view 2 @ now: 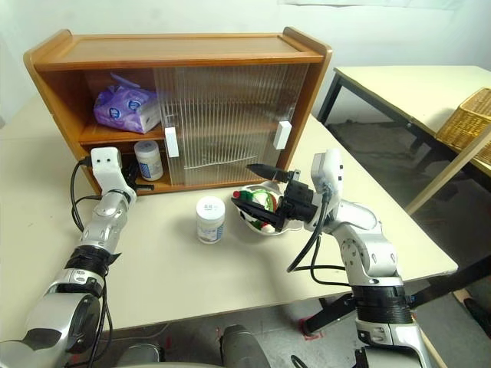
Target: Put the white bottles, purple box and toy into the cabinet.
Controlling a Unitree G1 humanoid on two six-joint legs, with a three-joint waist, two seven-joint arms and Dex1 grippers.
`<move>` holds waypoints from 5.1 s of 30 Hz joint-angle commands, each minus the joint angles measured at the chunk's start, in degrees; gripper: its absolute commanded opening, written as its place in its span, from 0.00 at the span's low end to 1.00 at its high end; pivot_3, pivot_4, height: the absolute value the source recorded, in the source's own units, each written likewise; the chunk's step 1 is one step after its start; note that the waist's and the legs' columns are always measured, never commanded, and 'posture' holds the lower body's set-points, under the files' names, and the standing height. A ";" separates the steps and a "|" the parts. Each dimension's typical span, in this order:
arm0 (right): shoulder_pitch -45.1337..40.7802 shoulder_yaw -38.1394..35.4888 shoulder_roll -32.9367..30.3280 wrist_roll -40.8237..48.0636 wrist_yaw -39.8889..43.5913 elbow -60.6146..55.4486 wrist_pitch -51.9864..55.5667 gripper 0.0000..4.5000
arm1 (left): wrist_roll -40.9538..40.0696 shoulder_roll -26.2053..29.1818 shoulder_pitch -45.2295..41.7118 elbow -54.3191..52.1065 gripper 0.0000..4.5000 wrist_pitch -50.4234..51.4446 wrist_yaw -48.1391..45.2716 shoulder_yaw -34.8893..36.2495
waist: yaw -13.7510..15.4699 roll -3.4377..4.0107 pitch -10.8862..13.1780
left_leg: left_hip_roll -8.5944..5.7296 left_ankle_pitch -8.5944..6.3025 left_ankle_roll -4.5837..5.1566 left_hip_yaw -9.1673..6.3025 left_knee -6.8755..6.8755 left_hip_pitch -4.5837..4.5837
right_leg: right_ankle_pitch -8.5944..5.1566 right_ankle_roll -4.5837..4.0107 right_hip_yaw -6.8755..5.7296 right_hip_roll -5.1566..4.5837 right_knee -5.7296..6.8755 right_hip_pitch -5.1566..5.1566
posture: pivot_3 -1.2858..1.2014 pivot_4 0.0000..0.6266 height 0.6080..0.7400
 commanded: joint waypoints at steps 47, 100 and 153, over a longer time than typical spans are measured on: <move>1.44 -0.54 -0.81 0.28 -2.58 -3.50 1.31 1.00 | 0.79 -0.68 -8.99 19.17 0.01 -7.39 -6.39 -1.02 | -0.76 0.01 0.01 | 0.00 -0.02 0.03 0.00 0.00 -0.10 | -0.10 0.18 0.00 0.00 -0.07 -0.02 | 0.43 0.00 1.00; 1.91 -0.35 -0.37 -0.46 -0.75 -1.43 0.40 1.00 | -19.83 15.11 16.40 -31.33 0.99 10.77 -58.84 -12.30 | -0.05 0.16 -0.09 | 0.02 -0.12 -0.04 0.00 -0.05 -0.34 | 0.20 -0.54 -0.02 0.01 -0.09 -0.31 | 0.44 0.00 1.00; 5.96 -2.84 -2.89 0.79 -3.08 -6.46 2.14 1.00 | -10.22 6.44 10.55 -12.02 0.85 -2.17 -65.60 -18.99 | -3.04 0.19 -0.11 | 0.02 -0.15 0.02 0.00 0.05 -0.84 | -0.12 -0.01 -0.01 0.01 -0.09 -0.62 | 0.41 0.00 1.00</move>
